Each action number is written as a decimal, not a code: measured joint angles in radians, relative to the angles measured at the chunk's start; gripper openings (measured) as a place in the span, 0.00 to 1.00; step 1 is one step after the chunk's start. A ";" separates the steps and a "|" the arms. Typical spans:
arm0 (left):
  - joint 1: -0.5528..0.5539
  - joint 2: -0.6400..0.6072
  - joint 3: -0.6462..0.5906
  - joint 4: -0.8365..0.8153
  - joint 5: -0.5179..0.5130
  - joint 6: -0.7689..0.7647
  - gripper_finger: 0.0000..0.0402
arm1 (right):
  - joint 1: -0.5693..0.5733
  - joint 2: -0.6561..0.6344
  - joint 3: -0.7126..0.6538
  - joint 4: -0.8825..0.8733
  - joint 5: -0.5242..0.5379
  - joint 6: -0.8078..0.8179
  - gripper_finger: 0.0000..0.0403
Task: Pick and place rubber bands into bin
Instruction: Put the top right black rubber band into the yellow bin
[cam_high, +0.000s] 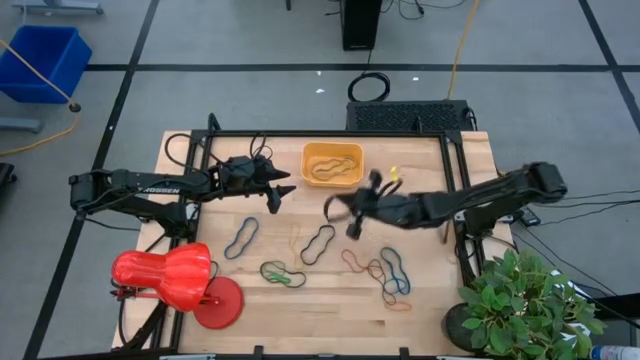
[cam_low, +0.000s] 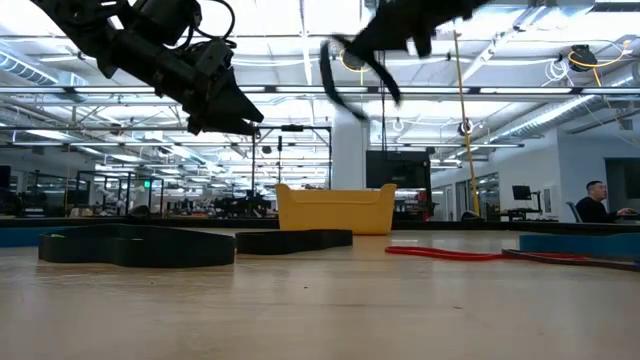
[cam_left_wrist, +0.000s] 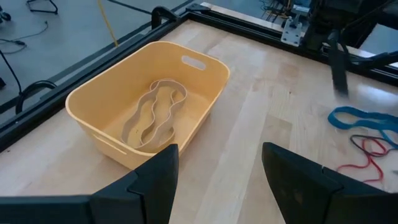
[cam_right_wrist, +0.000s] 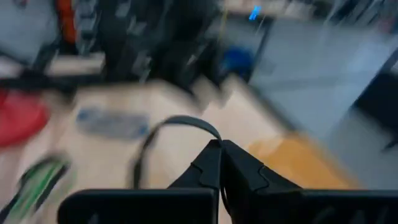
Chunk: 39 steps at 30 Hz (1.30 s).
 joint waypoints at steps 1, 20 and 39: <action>0.000 0.000 0.000 0.000 0.000 0.001 0.60 | -0.013 -0.020 0.000 0.046 0.000 -0.057 0.00; 0.003 0.000 0.000 -0.003 -0.001 0.005 0.60 | -0.373 -0.057 0.000 0.301 -0.085 -0.333 0.00; 0.003 0.000 0.000 -0.006 -0.009 0.005 0.60 | -0.475 0.318 0.000 0.258 -0.248 -0.277 0.00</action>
